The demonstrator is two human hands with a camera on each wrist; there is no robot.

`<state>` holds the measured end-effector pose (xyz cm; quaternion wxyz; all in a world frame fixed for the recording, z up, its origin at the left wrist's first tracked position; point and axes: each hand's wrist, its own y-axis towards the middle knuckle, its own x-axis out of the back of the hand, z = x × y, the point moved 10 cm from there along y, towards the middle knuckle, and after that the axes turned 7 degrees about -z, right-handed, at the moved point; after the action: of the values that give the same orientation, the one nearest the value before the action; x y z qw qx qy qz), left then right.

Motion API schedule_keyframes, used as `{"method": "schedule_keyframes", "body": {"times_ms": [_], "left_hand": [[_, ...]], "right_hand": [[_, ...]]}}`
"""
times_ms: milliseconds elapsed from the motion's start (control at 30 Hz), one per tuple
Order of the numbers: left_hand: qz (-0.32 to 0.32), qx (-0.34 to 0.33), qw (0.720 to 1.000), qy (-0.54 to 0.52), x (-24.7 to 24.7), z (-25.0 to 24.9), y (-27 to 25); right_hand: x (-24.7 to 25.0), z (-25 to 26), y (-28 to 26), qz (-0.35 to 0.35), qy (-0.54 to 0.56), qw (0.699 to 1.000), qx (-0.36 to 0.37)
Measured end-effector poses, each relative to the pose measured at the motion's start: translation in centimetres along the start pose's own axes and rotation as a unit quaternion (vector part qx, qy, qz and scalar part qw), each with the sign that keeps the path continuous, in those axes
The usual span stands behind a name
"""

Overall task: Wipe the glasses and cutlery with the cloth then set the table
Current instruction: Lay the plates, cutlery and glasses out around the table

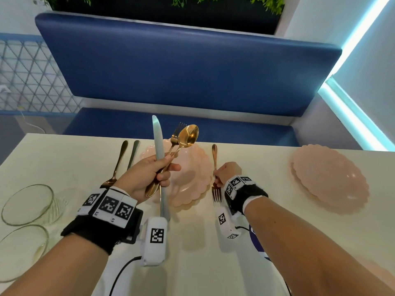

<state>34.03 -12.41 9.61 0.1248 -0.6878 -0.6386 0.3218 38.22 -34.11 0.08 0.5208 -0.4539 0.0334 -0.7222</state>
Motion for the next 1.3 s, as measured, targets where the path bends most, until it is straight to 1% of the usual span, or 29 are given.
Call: {"method": "schedule_keyframes", "body": {"times_ms": [67, 167, 200, 233, 267, 300, 333, 367, 400, 433, 467, 500, 533, 600, 733, 800, 833, 900, 967, 1033, 1100, 1133, 1233, 1300], "left_hand": [[0.009, 0.005, 1.000, -0.005, -0.5, 0.2, 0.1], [0.016, 0.010, 1.000, 0.002, -1.1, 0.6, 0.1], [0.017, 0.011, 1.000, 0.007, -1.2, 0.6, 0.2], [0.018, 0.012, 1.000, 0.013, -1.3, 0.7, 0.3], [0.018, 0.013, 1.000, 0.020, -1.4, 0.7, 0.3], [0.020, 0.015, 0.999, 0.028, -1.5, 0.8, 0.4], [0.021, 0.016, 0.999, 0.037, -1.7, 0.9, 0.5], [0.025, 0.015, 0.999, 0.046, -1.9, 0.9, 0.5], [0.030, 0.013, 0.998, 0.052, -2.3, 1.0, 0.5], [0.037, 0.010, 0.998, 0.057, -2.8, 1.1, 0.4], [0.047, 0.007, 0.997, 0.061, -3.3, 1.1, 0.3], [0.058, 0.004, 0.996, 0.068, -3.9, 1.2, 0.2], [0.068, 0.003, 0.995, 0.077, -4.5, 1.2, 0.2], [0.091, 0.007, 0.991, 0.097, -5.5, 1.6, 0.1], [0.118, 0.012, 0.985, 0.122, -7.6, 2.6, 0.1], [0.124, 0.003, 0.983, 0.134, -8.9, 2.9, 0.2], [0.128, -0.002, 0.982, 0.141, -9.5, 3.0, 0.2], [0.142, -0.009, 0.976, 0.164, -10.9, 3.4, 0.2], [0.157, -0.016, 0.967, 0.200, -12.2, 3.7, 0.0], [0.155, -0.030, 0.958, 0.240, -13.1, 3.8, -0.1], [0.148, -0.047, 0.953, 0.260, -14.0, 3.7, -0.3], [0.145, -0.056, 0.951, 0.269, -14.4, 3.6, -0.3], [0.132, -0.073, 0.935, 0.322, -15.5, 3.8, -0.2], [0.129, -0.074, 0.921, 0.359, -16.2, 4.1, -0.1]], "right_hand": [[0.2, 0.6, 0.0, -0.015, -0.030, 0.999, 0.022], [0.3, 1.0, -0.2, -0.012, -0.096, 0.993, 0.059], [0.9, 1.4, -0.3, -0.029, -0.110, 0.990, 0.080], [2.1, 2.2, -0.5, -0.063, -0.106, 0.986, 0.113], [3.7, 3.4, -1.1, -0.115, -0.074, 0.978, 0.157], [5.5, 5.0, -2.3, -0.163, -0.022, 0.962, 0.218], [6.9, 6.9, -4.1, -0.193, 0.027, 0.935, 0.298], [7.5, 8.9, -6.4, -0.189, 0.045, 0.903, 0.383], [7.2, 10.8, -8.6, -0.150, 0.028, 0.874, 0.461], [6.3, 12.1, -10.7, -0.094, -0.013, 0.848, 0.521], [5.0, 12.6, -12.1, -0.038, -0.070, 0.829, 0.553], [4.0, 12.7, -13.2, 0.005, -0.128, 0.811, 0.570], [3.5, 12.5, -13.5, 0.025, -0.171, 0.798, 0.577], [3.7, 12.0, -13.7, 0.036, -0.213, 0.788, 0.576], [5.4, 10.3, -12.9, 0.031, -0.243, 0.807, 0.537], [7.2, 10.0, -13.2, 0.000, -0.210, 0.814, 0.541], [8.2, 10.0, -13.8, -0.018, -0.186, 0.811, 0.554], [9.1, 10.0, -15.4, -0.025, -0.175, 0.792, 0.585], [8.3, 9.7, -16.3, 0.007, -0.218, 0.769, 0.600], [7.3, 9.1, -15.9, 0.024, -0.306, 0.753, 0.582], [7.3, 8.5, -15.0, 0.019, -0.365, 0.743, 0.561], [7.5, 8.4, -14.8, 0.018, -0.374, 0.740, 0.558], [8.2, 7.9, -14.6, 0.024, -0.406, 0.719, 0.564], [9.5, 7.2, -13.7, 0.026, -0.425, 0.716, 0.554]]}}
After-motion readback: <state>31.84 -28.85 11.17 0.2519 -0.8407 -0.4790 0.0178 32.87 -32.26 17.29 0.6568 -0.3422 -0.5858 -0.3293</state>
